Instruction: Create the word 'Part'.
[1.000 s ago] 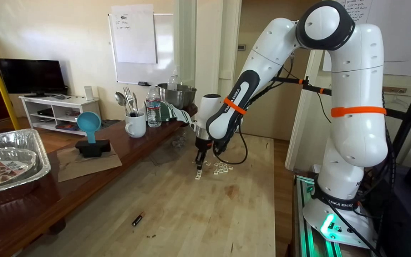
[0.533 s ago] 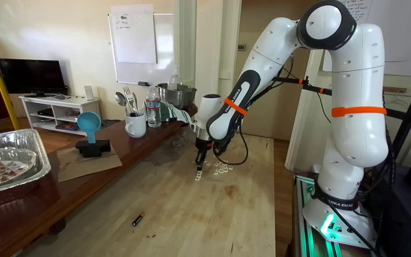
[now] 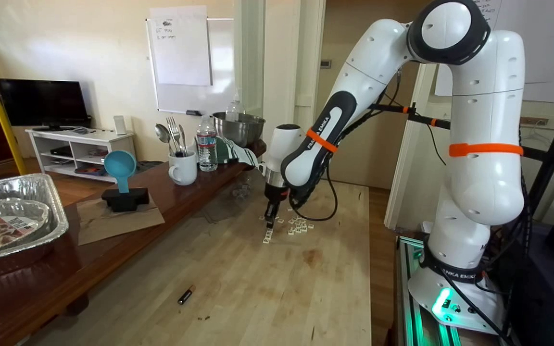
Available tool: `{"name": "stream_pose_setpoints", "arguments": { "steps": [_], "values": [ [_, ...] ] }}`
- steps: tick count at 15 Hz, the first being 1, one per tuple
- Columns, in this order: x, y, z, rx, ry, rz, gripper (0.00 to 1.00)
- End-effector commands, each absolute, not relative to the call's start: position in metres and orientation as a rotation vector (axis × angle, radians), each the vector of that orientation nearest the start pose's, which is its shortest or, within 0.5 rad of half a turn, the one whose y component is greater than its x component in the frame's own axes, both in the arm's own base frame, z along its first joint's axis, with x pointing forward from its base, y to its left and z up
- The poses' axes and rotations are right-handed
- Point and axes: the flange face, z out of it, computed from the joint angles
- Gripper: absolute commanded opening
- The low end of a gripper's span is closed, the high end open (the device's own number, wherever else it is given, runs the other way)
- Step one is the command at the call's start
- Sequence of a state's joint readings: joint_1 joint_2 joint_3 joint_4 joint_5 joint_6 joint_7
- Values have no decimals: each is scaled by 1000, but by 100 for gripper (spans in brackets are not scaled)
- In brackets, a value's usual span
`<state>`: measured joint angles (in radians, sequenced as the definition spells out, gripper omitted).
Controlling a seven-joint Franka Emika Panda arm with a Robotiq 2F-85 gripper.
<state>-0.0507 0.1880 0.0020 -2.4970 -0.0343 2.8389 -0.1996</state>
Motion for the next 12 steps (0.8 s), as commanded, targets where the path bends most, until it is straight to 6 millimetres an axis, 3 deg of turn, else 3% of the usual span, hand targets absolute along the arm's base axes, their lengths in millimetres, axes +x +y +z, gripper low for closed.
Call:
{"name": "stream_pose_setpoints", "arguments": {
  "steps": [1,3,4,5,12],
  "values": [
    [475,-15,239,-3153,-297,-238,0],
    [473,-11,243,-3148,-312,-242,0],
    [472,-9,245,-3150,-313,-247,10],
    [470,-7,247,-3147,-316,-251,28],
    [463,2,251,-3165,-395,-238,78]
  ]
}}
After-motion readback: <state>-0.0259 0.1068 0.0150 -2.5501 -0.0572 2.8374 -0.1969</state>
